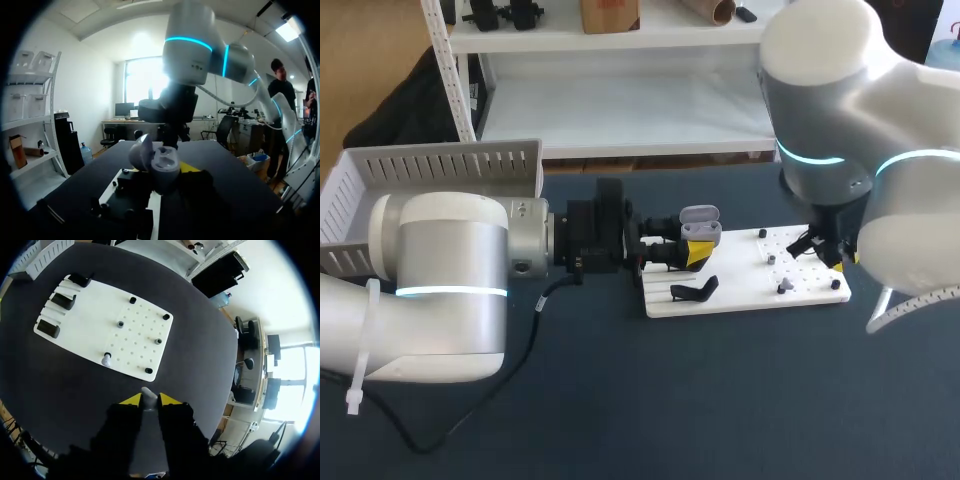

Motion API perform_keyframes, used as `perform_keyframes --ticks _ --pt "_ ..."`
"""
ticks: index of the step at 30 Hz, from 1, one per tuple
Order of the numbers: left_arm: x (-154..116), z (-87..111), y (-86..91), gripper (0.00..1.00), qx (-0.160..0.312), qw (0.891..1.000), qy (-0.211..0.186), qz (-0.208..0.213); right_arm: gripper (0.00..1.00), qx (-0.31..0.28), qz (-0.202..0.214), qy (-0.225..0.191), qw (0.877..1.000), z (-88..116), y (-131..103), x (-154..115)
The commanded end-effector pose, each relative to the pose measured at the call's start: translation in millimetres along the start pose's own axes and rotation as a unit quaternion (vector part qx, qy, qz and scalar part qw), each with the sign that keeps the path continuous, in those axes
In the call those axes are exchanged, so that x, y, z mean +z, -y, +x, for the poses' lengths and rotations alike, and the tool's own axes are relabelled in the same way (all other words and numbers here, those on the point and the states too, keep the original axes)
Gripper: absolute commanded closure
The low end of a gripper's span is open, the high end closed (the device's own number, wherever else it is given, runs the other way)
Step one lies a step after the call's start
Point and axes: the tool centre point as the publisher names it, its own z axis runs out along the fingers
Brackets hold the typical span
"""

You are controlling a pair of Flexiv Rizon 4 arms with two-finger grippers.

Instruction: Pick up each earbud case from the left stands, insert the matching earbuds, close the lid, and place the case in the box.

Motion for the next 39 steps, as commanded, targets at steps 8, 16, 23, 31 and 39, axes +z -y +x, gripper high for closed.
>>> perform_keyframes --ticks 8,16,23,31,39 --pt "-0.1 1.4 0.4 1.00 0.001 1.000 0.003 -0.001 1.00 0.032 0.003 -0.022 0.999 -4.5 -5.8 -41.4" --pt "-0.1 1.4 0.4 1.00 0.001 1.000 0.003 -0.001 1.00 0.073 -0.038 -0.030 0.996 2.7 -15.3 -69.3" --pt "-0.1 1.4 0.4 1.00 0.001 1.000 0.003 -0.001 1.00 0.079 -0.044 -0.022 0.996 3.3 -24.5 -96.8" --pt "-0.1 1.4 0.4 1.00 0.001 1.000 0.003 -0.001 1.00 0.123 -0.061 -0.062 0.989 7.4 -43.9 -118.6" --pt "-0.1 1.4 0.4 1.00 0.001 1.000 0.003 -0.001 1.00 0.145 -0.076 -0.056 0.985 4.0 -64.9 -144.4"
